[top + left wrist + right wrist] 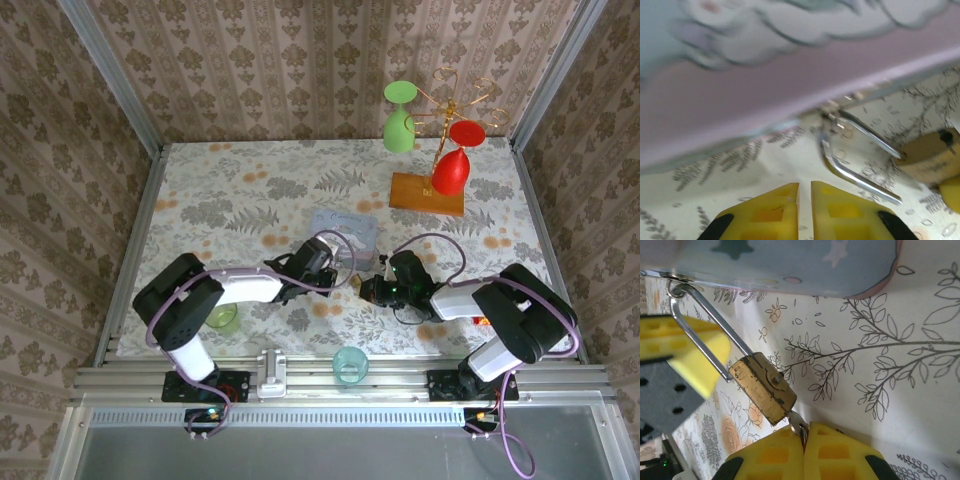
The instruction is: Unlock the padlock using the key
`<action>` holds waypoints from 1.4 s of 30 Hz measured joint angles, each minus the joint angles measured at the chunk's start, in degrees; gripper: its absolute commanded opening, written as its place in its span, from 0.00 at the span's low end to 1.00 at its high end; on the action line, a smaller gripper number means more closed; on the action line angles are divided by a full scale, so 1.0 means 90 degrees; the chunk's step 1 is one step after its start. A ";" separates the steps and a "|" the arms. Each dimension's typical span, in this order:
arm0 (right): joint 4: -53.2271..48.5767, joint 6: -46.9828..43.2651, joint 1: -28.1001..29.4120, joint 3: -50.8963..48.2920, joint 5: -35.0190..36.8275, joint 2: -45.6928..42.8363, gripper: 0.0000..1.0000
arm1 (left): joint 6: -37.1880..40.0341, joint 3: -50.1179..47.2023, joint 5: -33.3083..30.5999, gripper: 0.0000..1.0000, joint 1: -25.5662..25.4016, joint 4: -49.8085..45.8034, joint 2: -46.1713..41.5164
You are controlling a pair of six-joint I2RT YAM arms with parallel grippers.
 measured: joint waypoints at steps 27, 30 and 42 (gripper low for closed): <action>-0.1914 -0.1707 0.0211 0.0947 0.1265 -0.0627 0.47 | 0.0250 0.0027 0.0362 0.22 0.1141 -0.0641 -0.2147; -0.2217 -0.1904 0.0709 0.1440 0.1875 -0.0350 0.47 | 0.0367 0.0092 0.0355 0.23 0.1280 -0.0748 -0.2157; -0.2565 -0.2227 0.1285 0.2203 0.2992 0.0549 0.46 | 0.1056 0.1246 0.0549 0.27 0.1943 -0.1103 -0.1214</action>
